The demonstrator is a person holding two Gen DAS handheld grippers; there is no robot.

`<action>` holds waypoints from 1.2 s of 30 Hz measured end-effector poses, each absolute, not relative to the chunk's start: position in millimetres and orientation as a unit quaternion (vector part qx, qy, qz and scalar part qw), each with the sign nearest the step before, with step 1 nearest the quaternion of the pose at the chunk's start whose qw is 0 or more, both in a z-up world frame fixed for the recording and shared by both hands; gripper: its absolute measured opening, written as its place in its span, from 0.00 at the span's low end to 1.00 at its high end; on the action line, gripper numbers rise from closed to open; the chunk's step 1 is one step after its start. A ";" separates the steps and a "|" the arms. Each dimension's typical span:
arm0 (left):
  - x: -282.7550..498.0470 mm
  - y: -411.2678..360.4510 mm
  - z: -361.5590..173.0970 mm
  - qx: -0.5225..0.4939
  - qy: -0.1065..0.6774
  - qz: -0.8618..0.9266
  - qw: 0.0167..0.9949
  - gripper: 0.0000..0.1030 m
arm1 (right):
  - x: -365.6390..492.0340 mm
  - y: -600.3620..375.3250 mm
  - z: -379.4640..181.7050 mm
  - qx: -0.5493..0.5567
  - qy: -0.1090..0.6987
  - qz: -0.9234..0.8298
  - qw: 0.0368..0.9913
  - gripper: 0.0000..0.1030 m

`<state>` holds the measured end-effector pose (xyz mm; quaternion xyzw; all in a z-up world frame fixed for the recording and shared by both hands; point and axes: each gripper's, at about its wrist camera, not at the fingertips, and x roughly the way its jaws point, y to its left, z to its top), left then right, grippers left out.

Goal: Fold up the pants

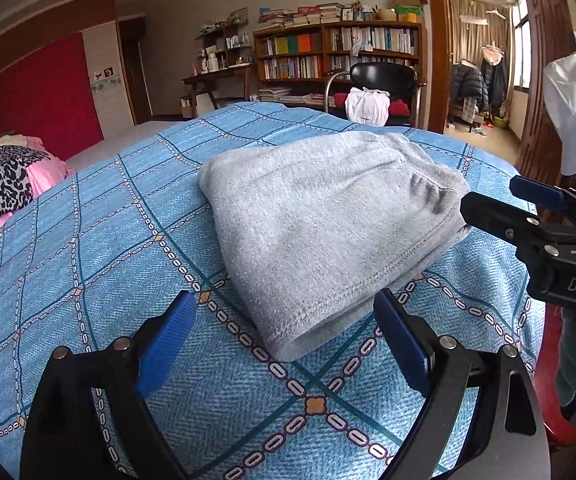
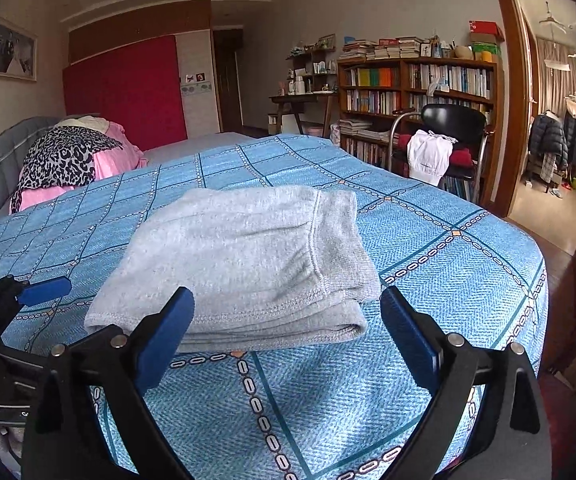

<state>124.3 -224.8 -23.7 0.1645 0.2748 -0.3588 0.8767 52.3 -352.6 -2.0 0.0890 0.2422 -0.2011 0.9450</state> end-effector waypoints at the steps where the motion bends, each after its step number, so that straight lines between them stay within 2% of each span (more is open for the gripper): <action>1: 124.5 -222.7 -22.8 0.162 0.275 -0.354 0.879 0.87 | 50.7 -350.9 -2.0 0.087 0.241 -0.205 0.944 0.93; 3: 125.7 -218.9 -20.6 0.158 0.273 -0.346 0.884 0.88 | 49.7 -350.5 -1.4 0.089 0.242 -0.209 0.943 0.94; 5: 125.6 -214.7 -19.0 0.154 0.270 -0.340 0.888 0.94 | 48.2 -350.8 -1.8 0.096 0.242 -0.208 0.943 0.95; 36: 137.3 -208.8 -14.9 0.164 0.279 -0.268 0.907 0.95 | 59.4 -341.0 -14.5 0.077 0.263 -0.219 0.937 0.97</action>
